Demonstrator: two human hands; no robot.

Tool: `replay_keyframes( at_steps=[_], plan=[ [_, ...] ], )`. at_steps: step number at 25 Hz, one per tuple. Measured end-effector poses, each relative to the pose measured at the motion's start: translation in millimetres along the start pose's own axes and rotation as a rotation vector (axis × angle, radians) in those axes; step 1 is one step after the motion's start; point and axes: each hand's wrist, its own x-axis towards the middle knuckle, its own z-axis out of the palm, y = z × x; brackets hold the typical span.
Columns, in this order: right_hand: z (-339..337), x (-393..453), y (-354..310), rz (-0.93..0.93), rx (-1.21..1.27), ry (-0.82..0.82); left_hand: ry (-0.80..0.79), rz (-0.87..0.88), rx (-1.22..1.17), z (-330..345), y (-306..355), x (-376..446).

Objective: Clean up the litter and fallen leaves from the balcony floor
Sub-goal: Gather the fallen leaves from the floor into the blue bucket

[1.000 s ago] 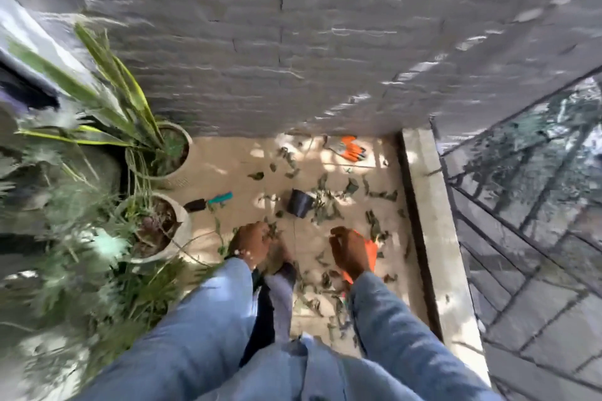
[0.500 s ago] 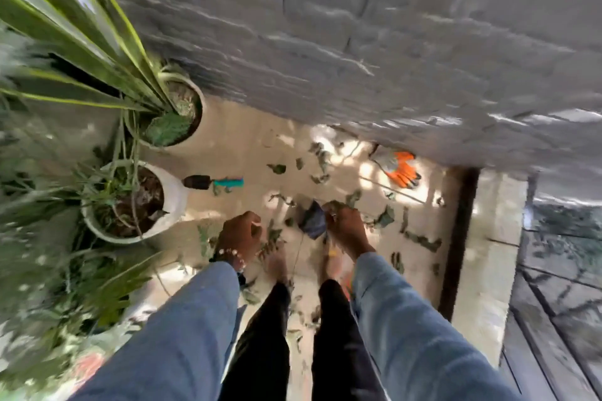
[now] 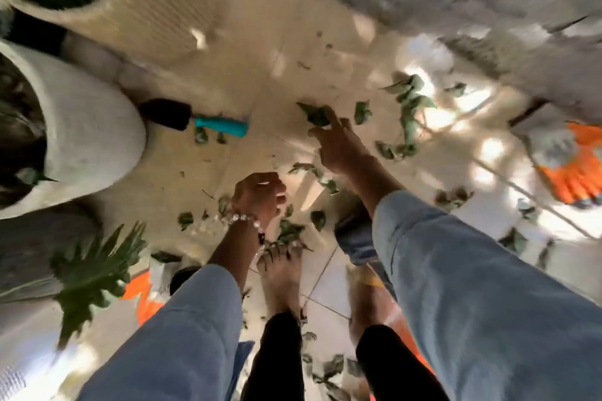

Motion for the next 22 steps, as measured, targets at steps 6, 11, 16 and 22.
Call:
replay_keyframes(
  at_steps=[6,11,16,22],
  plan=[
    [6,14,-1,-0.022,0.034,0.170,0.012,-0.076,-0.069,30,13,22],
    [-36,-53,-12,-0.293,0.566,-0.120,-0.071,-0.180,-0.336,57,37,12],
    [-36,-13,57,0.085,0.416,0.427,0.094,-0.061,-0.267,69,43,18],
    [-1,-1,66,-0.040,-0.023,0.205,0.073,-0.039,-0.149,66,22,36]
  ],
)
